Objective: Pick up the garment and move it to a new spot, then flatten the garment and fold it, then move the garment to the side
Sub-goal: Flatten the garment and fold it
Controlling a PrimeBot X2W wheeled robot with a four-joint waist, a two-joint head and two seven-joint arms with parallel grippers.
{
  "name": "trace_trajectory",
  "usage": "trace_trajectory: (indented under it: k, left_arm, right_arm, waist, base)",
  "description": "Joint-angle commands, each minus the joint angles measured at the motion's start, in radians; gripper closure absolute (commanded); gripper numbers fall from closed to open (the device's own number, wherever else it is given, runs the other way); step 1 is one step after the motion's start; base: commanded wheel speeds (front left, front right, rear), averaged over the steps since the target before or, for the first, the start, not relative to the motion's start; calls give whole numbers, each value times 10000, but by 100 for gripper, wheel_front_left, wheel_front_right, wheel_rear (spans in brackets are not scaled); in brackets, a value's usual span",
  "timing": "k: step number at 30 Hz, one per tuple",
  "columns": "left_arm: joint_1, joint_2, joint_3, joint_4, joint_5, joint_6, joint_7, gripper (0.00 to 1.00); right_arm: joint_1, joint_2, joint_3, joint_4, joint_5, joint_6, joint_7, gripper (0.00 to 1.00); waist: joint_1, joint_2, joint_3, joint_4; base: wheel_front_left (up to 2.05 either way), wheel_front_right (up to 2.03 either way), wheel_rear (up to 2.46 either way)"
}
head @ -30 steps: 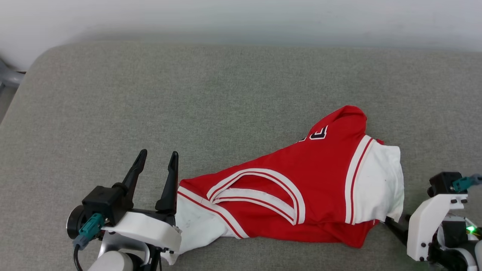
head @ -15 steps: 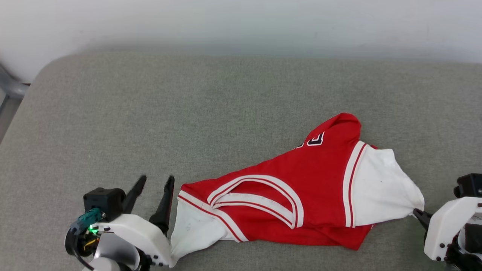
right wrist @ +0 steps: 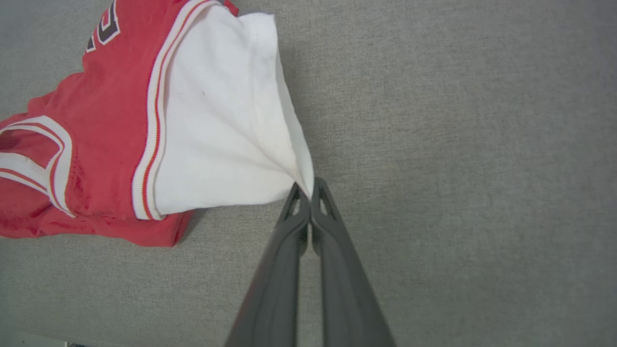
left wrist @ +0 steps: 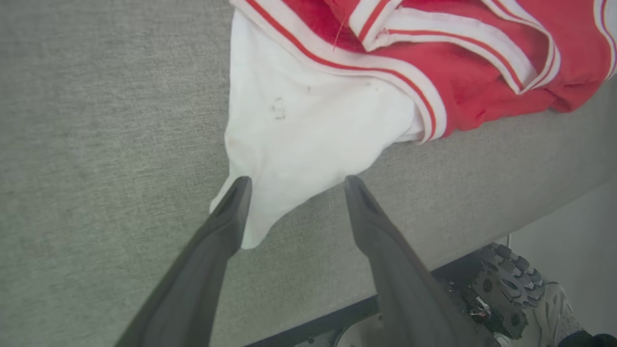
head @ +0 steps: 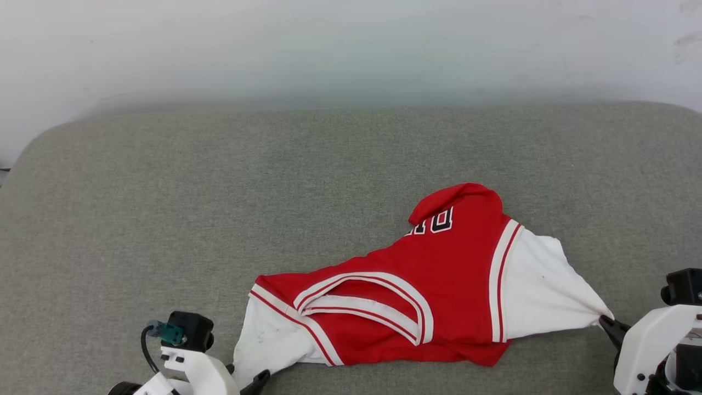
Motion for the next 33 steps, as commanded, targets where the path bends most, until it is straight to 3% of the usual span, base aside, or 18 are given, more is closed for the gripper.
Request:
trace_trajectory:
  k: [1, 7, 8, 9, 10, 11, 14, 22, 27, 33]
  left_arm:
    - [-35, 70, -75, 186, -3, 31, 173, 0]
    - [-495, -132, -394, 1492, -391, -242, 1153, 0]
    - [-548, -132, -528, 1658, -393, -334, 1350, 8]
    - [-595, -216, -597, 1776, -469, -416, 1443, 52]
    - [-662, -278, -661, 1890, -503, -495, 1549, 68]
    - [-741, -305, -728, 1979, -485, -574, 1638, 100]
    - [-997, -397, -638, 2083, -419, -727, 1401, 100]
    - [-1244, -72, -14, 1684, 118, -566, -6, 100]
    - [-1456, 43, 604, 1391, 510, -165, -1160, 100]
    - [-1924, -210, 1508, 1277, 654, 210, -2664, 100]
  right_arm:
    - [42, 52, 37, -77, 23, -7, 0, 100]
    - [-218, 43, 53, -194, 156, -7, 4, 100]
    - [-212, 23, 42, -192, 120, -7, 14, 100]
    - [-217, 13, 36, -196, 116, -7, -8, 100]
    - [-237, 27, 26, -198, 144, -7, -29, 100]
    - [-255, 26, 22, -209, 146, -7, -48, 100]
    - [-322, 16, -31, -260, 142, -7, -157, 100]
    - [-507, -18, -187, -287, -22, -7, -689, 100]
    - [-991, -146, -63, -173, -311, -7, -1321, 100]
    - [-2114, -380, 217, 415, -179, -7, -1816, 100]
  waist:
    - [0, 0, 105, -95]
    - [0, 0, 630, -285]
    - [0, 0, 697, -291]
    - [0, 0, 747, -293]
    - [0, 0, 787, -294]
    - [0, 0, 827, -296]
    - [0, 0, 870, -277]
    - [0, 0, 511, -189]
    - [0, 0, 116, -236]
    - [0, 0, -124, -318]
  base:
    - [0, 0, 0]
    - [0, 0, 0]
    - [0, 0, 0]
    - [0, 0, 0]
    - [0, 0, 0]
    - [0, 0, 0]
    - [0, 0, 0]
    - [0, 0, 0]
    - [0, 0, 0]
    - [0, 0, 0]
